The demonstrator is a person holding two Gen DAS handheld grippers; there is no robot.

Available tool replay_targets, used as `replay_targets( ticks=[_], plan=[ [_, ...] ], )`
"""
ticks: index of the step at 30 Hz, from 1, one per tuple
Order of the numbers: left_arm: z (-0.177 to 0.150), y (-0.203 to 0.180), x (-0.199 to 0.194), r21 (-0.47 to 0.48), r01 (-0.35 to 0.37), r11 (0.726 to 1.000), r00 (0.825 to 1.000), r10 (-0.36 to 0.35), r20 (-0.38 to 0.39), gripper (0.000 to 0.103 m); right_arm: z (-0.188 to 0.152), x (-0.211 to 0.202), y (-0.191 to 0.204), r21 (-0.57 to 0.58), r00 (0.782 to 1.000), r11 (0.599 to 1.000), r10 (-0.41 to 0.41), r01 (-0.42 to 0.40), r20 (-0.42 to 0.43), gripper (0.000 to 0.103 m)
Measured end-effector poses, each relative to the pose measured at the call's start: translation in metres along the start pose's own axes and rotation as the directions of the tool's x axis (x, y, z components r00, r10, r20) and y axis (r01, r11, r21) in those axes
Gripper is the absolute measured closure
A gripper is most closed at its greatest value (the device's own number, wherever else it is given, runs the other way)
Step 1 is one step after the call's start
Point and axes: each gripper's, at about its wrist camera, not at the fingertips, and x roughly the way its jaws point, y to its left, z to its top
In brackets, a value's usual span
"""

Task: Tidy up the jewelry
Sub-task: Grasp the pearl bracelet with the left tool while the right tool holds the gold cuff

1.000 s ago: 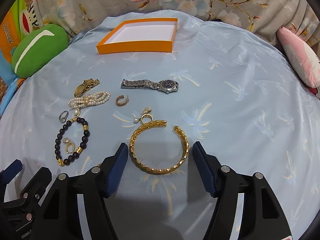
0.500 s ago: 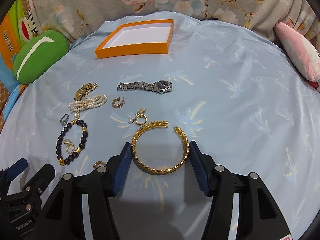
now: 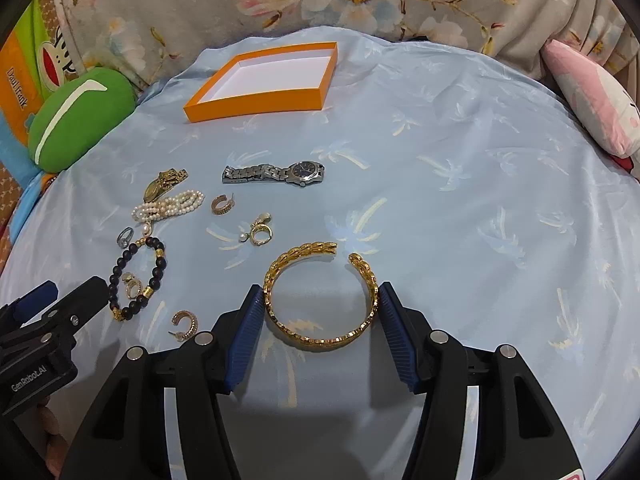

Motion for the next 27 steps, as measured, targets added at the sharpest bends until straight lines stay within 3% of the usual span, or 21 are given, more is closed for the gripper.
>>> replay_targets(
  ticks=[4,10,15,19,21,27],
  plan=[
    [0.004,-0.005,0.003,0.010,-0.001,1.000,1.000,0.001,0.003,0.005,0.000,0.000,-0.002,0.007,1.000,1.000,0.010,-0.010,-0.002,0.046],
    [0.036,-0.018,0.011,0.088,0.031,0.996,0.998,-0.036,0.052,0.009,0.000,0.002,-0.002,0.005,1.000,1.000,0.017,-0.017,-0.008,0.046],
    [0.053,-0.025,0.044,0.152,0.098,0.983,0.995,-0.093,-0.040,0.046,0.000,0.003,-0.002,0.007,1.000,1.000,0.025,-0.025,-0.007,0.046],
    [0.054,-0.025,0.058,0.155,0.117,0.981,0.992,-0.109,-0.058,0.049,0.001,0.004,-0.002,0.005,1.000,1.000,0.025,-0.025,-0.008,0.046],
    [0.054,-0.025,0.060,0.143,0.141,0.980,0.989,-0.132,-0.068,0.060,0.002,0.004,-0.001,0.002,1.000,1.000,0.025,-0.025,-0.008,0.046],
    [0.050,-0.026,0.059,0.145,0.176,0.974,0.983,-0.168,-0.071,0.079,0.004,0.006,0.000,0.004,1.000,1.000,0.031,-0.031,-0.007,0.046]
  ],
)
